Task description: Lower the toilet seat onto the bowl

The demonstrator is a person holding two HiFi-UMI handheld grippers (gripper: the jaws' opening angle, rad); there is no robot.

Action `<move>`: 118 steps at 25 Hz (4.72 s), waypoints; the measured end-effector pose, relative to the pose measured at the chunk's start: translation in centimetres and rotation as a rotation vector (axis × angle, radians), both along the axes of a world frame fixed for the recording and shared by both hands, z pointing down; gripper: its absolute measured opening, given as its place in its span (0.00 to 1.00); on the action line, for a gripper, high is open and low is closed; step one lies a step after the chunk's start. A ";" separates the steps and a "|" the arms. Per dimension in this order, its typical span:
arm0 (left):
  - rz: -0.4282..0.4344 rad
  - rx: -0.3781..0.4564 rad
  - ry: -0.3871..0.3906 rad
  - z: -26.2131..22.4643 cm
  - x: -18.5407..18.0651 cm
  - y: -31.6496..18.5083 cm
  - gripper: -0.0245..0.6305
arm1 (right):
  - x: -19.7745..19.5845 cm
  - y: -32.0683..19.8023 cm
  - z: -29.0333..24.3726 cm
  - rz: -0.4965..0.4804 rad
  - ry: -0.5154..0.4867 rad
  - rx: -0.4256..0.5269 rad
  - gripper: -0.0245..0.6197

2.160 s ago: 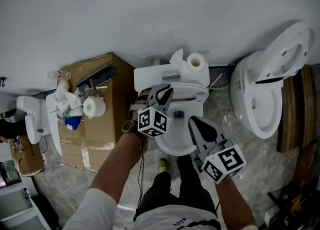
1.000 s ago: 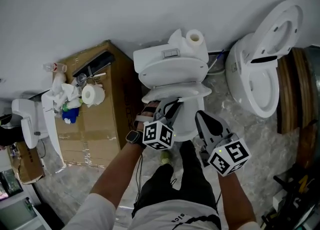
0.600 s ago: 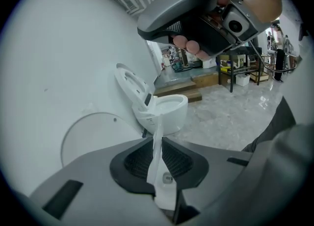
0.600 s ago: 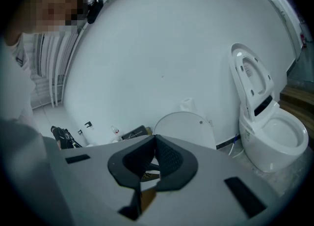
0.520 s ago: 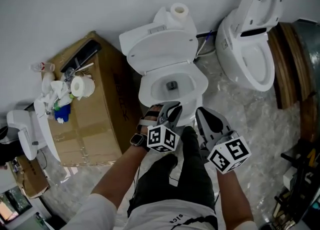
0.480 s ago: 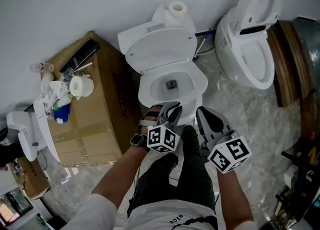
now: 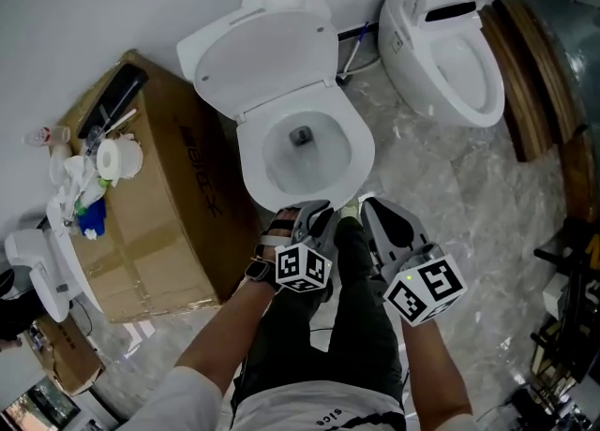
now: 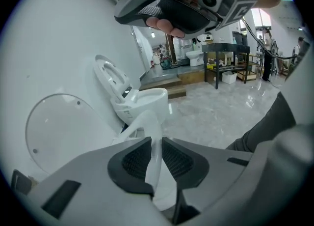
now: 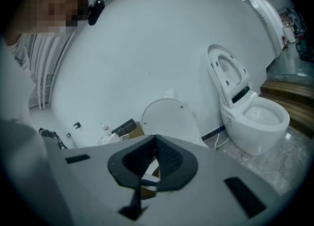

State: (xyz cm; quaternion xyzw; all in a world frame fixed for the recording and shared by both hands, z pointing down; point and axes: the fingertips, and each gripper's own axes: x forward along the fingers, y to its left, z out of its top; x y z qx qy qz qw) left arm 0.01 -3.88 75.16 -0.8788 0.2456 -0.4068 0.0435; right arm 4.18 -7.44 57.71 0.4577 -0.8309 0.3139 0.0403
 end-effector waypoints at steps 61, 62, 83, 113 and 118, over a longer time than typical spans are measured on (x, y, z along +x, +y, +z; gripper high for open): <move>-0.153 -0.233 0.177 6.4 1.9 2.5 0.05 | 2.2 3.0 8.4 0.031 0.018 -0.073 0.06; -0.160 -0.226 0.194 4.6 1.8 2.3 0.05 | 2.1 3.0 7.4 0.026 0.022 -0.064 0.06; -0.392 -0.066 0.540 -31.3 -2.7 -0.1 0.05 | -1.6 2.3 -13.2 -0.064 0.040 0.101 0.06; -0.522 0.199 0.795 -51.7 -8.7 2.4 0.05 | -6.9 3.7 -31.4 -0.191 0.126 0.418 0.06; -0.524 0.217 0.798 -52.0 -9.3 2.7 0.05 | -7.8 4.1 -31.8 -0.200 0.129 0.432 0.06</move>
